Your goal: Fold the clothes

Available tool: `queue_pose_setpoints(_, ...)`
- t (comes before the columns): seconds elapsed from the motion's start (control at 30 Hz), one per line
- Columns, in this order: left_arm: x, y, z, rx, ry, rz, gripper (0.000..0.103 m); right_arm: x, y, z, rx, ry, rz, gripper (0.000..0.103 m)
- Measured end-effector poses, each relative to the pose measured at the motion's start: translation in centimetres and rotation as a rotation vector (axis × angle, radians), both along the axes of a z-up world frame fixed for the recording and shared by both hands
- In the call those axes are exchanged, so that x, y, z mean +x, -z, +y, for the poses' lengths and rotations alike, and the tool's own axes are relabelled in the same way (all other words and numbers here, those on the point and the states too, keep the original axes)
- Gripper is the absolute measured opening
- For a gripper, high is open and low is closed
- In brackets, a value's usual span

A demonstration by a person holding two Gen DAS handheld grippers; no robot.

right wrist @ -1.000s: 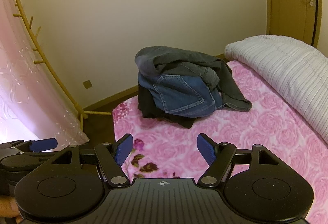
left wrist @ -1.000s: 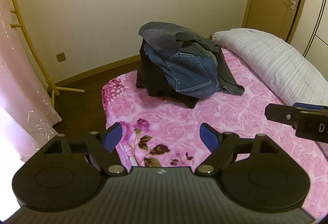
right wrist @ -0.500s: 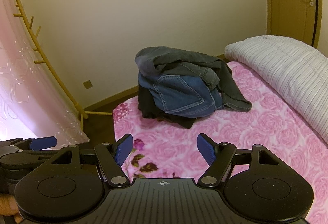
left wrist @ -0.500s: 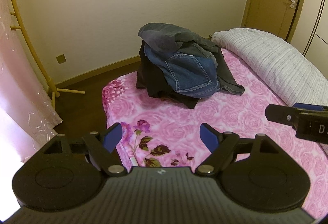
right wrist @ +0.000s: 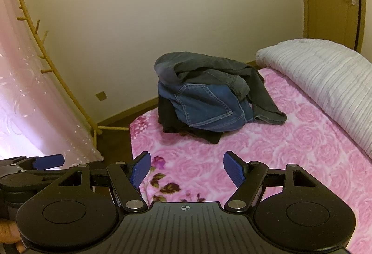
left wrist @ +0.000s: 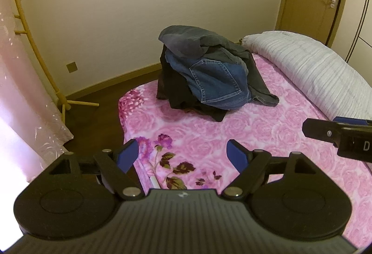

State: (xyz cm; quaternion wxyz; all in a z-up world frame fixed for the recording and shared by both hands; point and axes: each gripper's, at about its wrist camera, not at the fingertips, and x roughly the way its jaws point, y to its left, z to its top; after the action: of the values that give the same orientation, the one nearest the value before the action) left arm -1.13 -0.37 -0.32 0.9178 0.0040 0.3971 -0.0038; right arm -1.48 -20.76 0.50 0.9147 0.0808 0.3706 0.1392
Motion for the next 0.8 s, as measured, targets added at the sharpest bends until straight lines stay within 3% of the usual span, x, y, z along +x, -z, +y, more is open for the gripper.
queue_pose_setpoints(0.3, -1.2, 0.3, 0.1, 0.015, 0.001, -0.008, 0.08, -0.5, 0.7, -0.9, 0.003, -0.019, 0.001, 0.073)
queue_pose_setpoints(0.47, 0.0, 0.9, 0.7, 0.087, 0.089, -0.073, 0.08, 0.0, 1.0, -0.8, -0.037, -0.04, -0.04, 0.073)
queue_pose_setpoints(0.57, 2.8, 1.8, 1.3, 0.148, 0.165, -0.121, 0.08, 1.1, 1.4, -0.6, -0.079, -0.061, -0.077, 0.073)
queue_pose_setpoints(0.8, 13.8, 6.0, 2.8, 0.378, 0.504, -0.246, 0.081, 7.7, 3.9, 2.4, -0.266, -0.15, -0.11, 0.073)
